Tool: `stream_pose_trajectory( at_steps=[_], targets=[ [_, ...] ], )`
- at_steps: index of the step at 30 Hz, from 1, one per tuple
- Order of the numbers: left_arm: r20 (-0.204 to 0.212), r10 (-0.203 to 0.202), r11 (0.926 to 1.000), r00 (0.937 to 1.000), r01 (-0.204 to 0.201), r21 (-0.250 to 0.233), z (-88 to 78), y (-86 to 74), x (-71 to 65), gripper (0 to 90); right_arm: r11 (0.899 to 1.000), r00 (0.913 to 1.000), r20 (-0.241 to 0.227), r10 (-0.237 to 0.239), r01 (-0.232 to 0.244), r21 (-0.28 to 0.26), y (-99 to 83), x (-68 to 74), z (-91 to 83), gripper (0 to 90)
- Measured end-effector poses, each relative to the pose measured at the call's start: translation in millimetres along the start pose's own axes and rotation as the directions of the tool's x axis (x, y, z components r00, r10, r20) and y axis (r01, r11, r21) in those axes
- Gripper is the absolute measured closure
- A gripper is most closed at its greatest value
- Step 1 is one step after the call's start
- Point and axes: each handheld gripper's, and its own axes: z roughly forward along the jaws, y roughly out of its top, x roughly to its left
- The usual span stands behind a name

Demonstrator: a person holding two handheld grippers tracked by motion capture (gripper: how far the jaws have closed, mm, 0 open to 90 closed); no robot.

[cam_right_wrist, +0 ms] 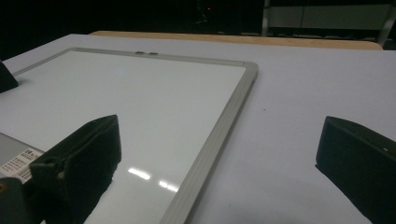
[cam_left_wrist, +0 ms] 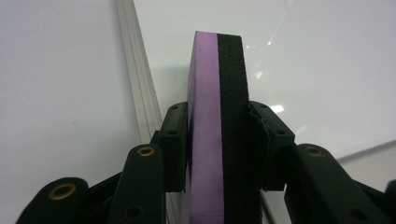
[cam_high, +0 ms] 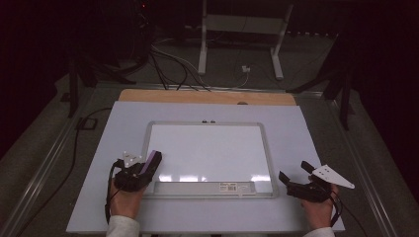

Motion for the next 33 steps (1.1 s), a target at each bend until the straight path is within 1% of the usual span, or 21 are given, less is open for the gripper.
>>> stream_pose_trajectory(
  at_steps=[2,7,9,13,17,22,25,26,27,28,29,31,32,33],
  targets=[
    [-0.006,-0.009,1.0,0.9999,0.009,-0.001,-2.0,-2.2,-1.5,62.8,1.0,1.0,-0.001,-0.002,0.002,0.001,0.0,0.2,0.4,0.5],
    [-0.026,-0.05,0.9988,0.9984,0.049,-0.007,-4.8,-6.0,-6.8,62.9,1.0,1.0,-0.001,-0.001,0.001,0.001,0.0,0.8,0.5,0.5],
    [-0.038,-0.071,0.9974,0.9968,0.07,-0.013,-5.2,-7.2,-9.4,63.0,1.0,1.0,-0.001,0.0,0.0,0.001,0.0,1.1,0.6,0.5],
    [-0.07,-0.087,0.9961,0.9937,0.086,-0.02,-5.3,-8.3,-15.4,63.1,1.0,1.0,-0.005,-0.005,0.005,0.001,0.2,2.8,1.1,0.5],
    [-0.089,-0.116,0.9929,0.9893,0.113,-0.036,-4.3,-9.2,-18.7,63.2,1.0,1.0,-0.006,-0.006,0.006,0.002,0.3,3.1,1.9,0.5],
    [-0.128,-0.123,0.9914,0.9841,0.116,-0.06,-0.4,-9.0,-24.6,63.4,1.0,0.9999,-0.007,-0.009,0.009,0.001,0.9,3.7,1.5,0.5],
    [-0.132,-0.129,0.9904,0.9829,0.121,-0.068,1.6,-9.3,-24.9,62.1,1.0,0.9999,-0.007,-0.009,0.009,-0.002,1.3,3.2,1.0,0.5],
    [-0.128,-0.13,0.9899,0.9833,0.121,-0.073,3.2,-9.6,-23.7,57.6,1.0,1.0,-0.006,-0.007,0.007,-0.002,1.2,2.7,1.0,0.5],
    [-0.116,-0.143,0.9875,0.983,0.133,-0.084,4.8,-9.6,-22.3,48.2,1.0,1.0,-0.006,-0.005,0.005,-0.002,1.1,2.4,0.9,0.5],
    [-0.099,-0.144,0.9865,0.9846,0.136,-0.091,5.1,-8.9,-20.4,41.4,1.0,1.0,-0.004,-0.004,0.004,-0.002,0.9,2.0,0.7,0.5],
    [-0.088,-0.143,0.9847,0.9858,0.133,-0.113,4.5,-7.8,-19.3,36.2,1.0,1.0,-0.004,-0.002,0.002,-0.003,1.1,1.8,0.5,0.5],
    [-0.081,-0.12,0.9829,0.9894,0.107,-0.15,0.5,-3.1,-16.7,27.0,1.0,1.0,-0.003,-0.002,0.002,-0.007,1.3,1.4,-0.3,0.5],
    [-0.068,-0.104,0.9819,0.9923,0.091,-0.166,-2.3,-0.1,-14.5,23.7,1.0,1.0,-0.003,-0.003,0.003,-0.008,1.3,1.5,-0.4,0.5],
    [-0.063,-0.092,0.9796,0.9938,0.079,-0.185,-5.2,2.9,-12.4,20.3,1.0,1.0,-0.002,-0.005,0.005,-0.008,1.4,1.7,-0.5,0.5]
  ],
)
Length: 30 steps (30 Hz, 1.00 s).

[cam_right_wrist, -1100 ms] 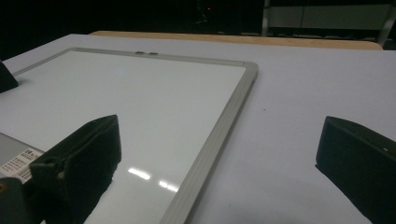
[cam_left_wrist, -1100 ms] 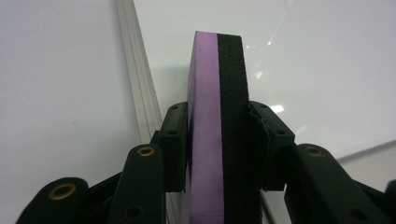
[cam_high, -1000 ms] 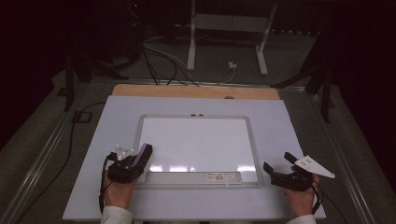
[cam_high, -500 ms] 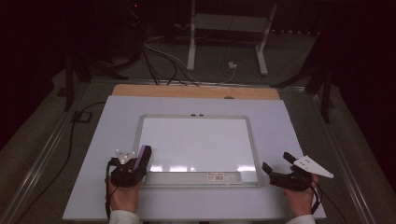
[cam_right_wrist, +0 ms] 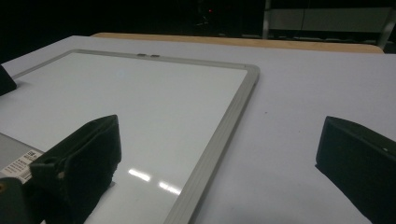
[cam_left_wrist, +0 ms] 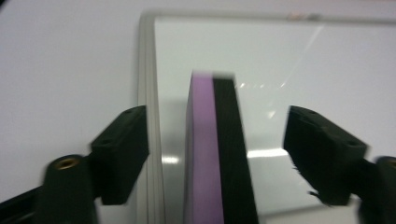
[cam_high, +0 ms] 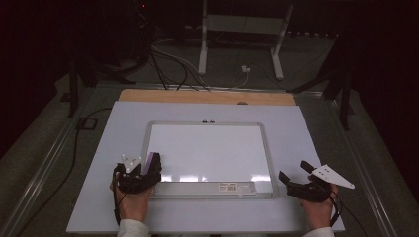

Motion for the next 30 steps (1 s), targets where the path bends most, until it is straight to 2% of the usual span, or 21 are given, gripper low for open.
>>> stream_pose_trajectory(
  at_steps=[3,6,10,11,16,21,25,30],
  targets=[
    [0.02,0.045,0.998,0.9988,-0.044,-0.046,-7.3,9.8,9.8,13.7,1.0,1.0,0.0,-0.001,0.001,0.0,0.1,0.9,0.2,0.5],
    [0.053,0.055,0.9956,0.9971,-0.051,-0.079,-11.8,16.0,25.0,9.5,1.0,1.0,-0.002,-0.002,0.002,0.002,0.1,1.4,0.7,0.5],
    [0.092,0.094,0.9899,0.9913,-0.084,-0.114,-15.3,21.7,40.8,6.1,1.0,1.0,-0.001,-0.004,0.004,-0.001,0.4,2.1,0.4,0.5],
    [0.105,0.096,0.9897,0.9898,-0.083,-0.116,-15.6,22.9,44.4,5.0,1.0,1.0,0.0,-0.004,0.004,-0.002,0.4,2.0,0.4,0.5],
    [0.119,0.095,0.9872,0.9883,-0.078,-0.139,-17.9,24.6,60.4,2.2,1.0,1.0,-0.001,-0.006,0.006,-0.002,0.5,2.2,0.7,0.5],
    [0.142,0.125,0.9812,0.9819,-0.102,-0.164,-19.7,23.0,72.9,0.6,1.0,0.9999,-0.002,-0.01,0.01,-0.006,0.7,2.3,0.2,0.5],
    [0.164,0.123,0.9785,0.9787,-0.092,-0.185,-21.5,16.1,80.4,0.6,1.0,0.9999,-0.003,-0.013,0.013,-0.012,1.0,2.7,-0.1,0.5],
    [0.17,0.114,0.9746,0.9788,-0.077,-0.21,-22.9,6.4,87.2,0.6,1.0,0.9998,-0.005,-0.02,0.02,-0.011,1.2,3.6,0.5,0.5]
  ],
)
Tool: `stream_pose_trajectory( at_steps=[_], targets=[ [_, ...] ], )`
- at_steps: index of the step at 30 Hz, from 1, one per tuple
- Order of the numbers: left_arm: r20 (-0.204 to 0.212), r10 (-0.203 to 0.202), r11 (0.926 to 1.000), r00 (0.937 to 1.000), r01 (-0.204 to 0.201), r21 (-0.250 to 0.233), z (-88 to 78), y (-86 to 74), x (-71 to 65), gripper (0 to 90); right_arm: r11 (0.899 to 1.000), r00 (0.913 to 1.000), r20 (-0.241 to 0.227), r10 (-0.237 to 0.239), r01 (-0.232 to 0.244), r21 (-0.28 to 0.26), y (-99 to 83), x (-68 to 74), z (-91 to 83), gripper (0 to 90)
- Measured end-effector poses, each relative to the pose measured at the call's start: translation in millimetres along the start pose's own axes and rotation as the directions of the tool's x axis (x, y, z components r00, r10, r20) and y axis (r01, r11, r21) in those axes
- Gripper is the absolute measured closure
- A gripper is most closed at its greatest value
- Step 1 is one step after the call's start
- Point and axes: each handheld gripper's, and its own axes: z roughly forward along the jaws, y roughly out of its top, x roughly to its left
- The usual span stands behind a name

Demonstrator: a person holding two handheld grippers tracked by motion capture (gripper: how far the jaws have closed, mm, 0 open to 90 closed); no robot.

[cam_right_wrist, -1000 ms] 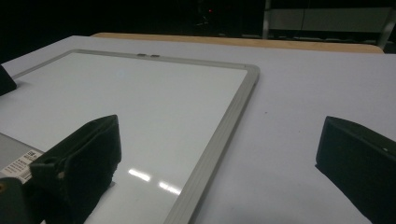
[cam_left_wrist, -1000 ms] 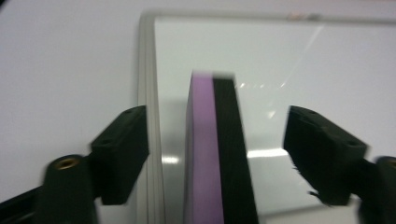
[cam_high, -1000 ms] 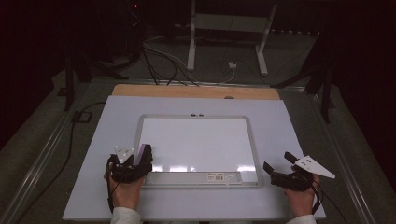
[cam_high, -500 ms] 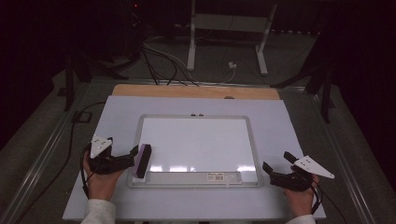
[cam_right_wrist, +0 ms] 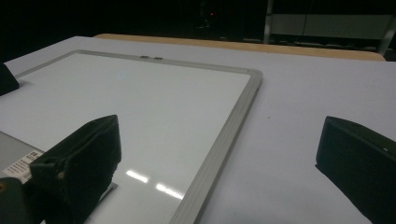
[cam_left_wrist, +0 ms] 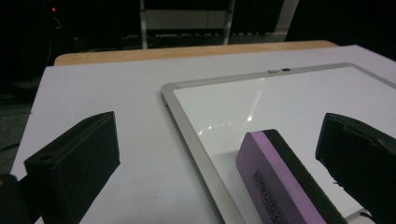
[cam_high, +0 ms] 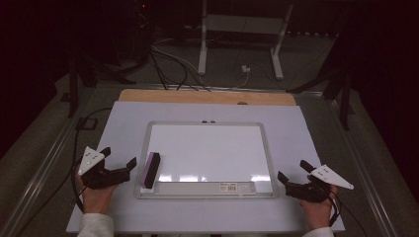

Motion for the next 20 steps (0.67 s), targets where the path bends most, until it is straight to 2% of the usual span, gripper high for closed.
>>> stream_pose_trajectory(
  at_steps=[7,11,20],
  targets=[
    [-0.004,0.026,0.9981,0.9996,-0.027,-0.056,-5.2,-7.5,-2.0,0.6,1.0,0.9999,0.0,-0.017,0.017,-0.007,1.2,0.5,-0.7,0.5],
    [-0.002,0.056,0.997,0.9984,-0.056,-0.054,-8.0,-9.1,-5.9,0.6,1.0,0.9997,0.001,-0.023,0.023,-0.006,1.1,0.2,-0.1,0.5],
    [-0.021,0.055,0.9967,0.9983,-0.056,-0.059,-10.2,-12.1,-6.5,0.6,1.0,0.9999,0.002,-0.016,0.016,-0.011,1.3,-0.7,-0.9,0.5]
  ],
)
